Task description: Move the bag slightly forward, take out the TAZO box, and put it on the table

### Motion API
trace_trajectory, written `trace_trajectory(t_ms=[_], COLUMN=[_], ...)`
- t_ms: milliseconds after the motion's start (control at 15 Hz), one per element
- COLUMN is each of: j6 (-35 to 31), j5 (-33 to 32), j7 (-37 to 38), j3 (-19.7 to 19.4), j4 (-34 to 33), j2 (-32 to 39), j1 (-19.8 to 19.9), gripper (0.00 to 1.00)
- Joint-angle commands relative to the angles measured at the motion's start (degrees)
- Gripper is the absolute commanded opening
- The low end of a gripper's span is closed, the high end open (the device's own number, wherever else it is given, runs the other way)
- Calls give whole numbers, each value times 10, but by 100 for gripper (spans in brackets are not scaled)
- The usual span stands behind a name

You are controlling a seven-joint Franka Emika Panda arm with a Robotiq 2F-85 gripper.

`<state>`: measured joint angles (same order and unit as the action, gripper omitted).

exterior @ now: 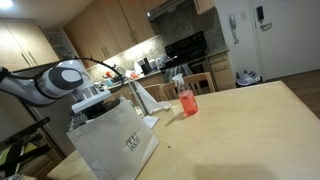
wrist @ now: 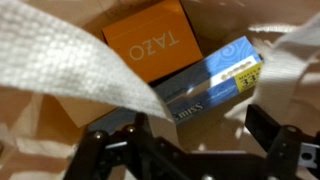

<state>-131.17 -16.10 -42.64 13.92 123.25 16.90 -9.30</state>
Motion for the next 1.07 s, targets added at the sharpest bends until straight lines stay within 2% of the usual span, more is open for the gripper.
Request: trace_trajectory(t_ms=[0, 267, 600, 800, 1000], j6=[19, 23, 6, -16, -78], j5=[7, 4, 27, 67, 183], j7=[-4, -10, -74, -128, -219], j3=[9, 13, 19, 22, 25], j4=[27, 33, 41, 52, 72], j2=[-56, -85, -104, -120, -139], j1=[-7, -17, -16, -14, -3], gripper=[100, 100, 100, 100, 100])
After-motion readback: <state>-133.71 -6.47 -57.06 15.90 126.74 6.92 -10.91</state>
